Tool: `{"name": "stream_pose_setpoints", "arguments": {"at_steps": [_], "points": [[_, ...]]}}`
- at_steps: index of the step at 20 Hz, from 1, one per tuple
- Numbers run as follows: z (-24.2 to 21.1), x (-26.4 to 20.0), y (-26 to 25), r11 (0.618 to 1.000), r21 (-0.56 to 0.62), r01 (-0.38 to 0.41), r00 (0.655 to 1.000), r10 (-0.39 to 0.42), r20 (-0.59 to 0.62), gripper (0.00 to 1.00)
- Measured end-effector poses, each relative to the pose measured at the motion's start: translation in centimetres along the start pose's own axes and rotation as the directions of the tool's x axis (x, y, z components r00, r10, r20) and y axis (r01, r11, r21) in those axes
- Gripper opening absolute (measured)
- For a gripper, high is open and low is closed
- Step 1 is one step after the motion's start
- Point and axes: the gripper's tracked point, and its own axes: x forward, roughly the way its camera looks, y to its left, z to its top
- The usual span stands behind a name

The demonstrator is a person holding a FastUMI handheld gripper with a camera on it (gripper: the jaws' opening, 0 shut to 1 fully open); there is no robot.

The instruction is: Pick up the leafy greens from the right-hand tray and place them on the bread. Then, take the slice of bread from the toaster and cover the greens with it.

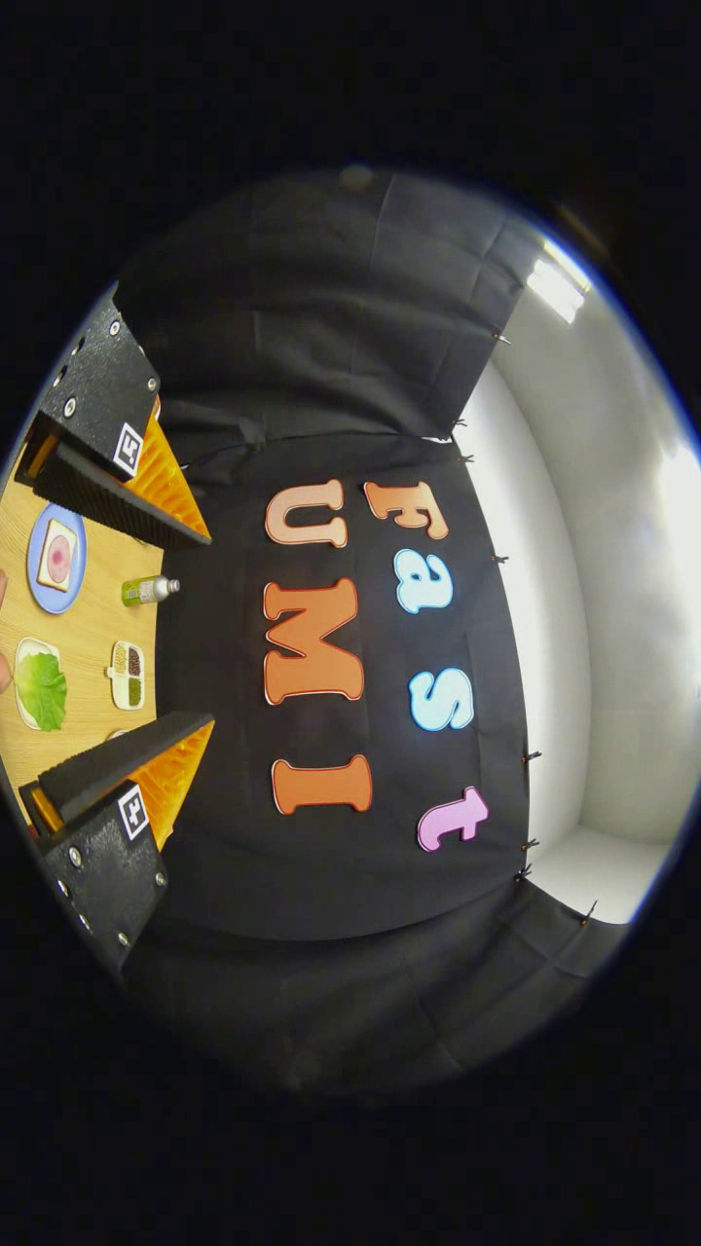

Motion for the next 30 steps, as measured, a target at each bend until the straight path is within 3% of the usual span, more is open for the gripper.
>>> {"name": "stream_pose_setpoints", "arguments": {"at_steps": [11,19,25,30], "points": [[-2.5,1.2,-2.3,0.998,-0.032,0.055,0.997,-0.057,-0.048,0.99],[-7.6,2.4,-3.3,0.994,-0.064,0.084,0.976,-0.095,-0.196,0.99],[-12.6,3.6,-2.9,0.996,-0.057,0.065,0.93,-0.081,-0.359,0.99],[-17.6,4.1,-2.2,0.999,-0.012,0.039,0.852,-0.04,-0.522,0.99]]}}
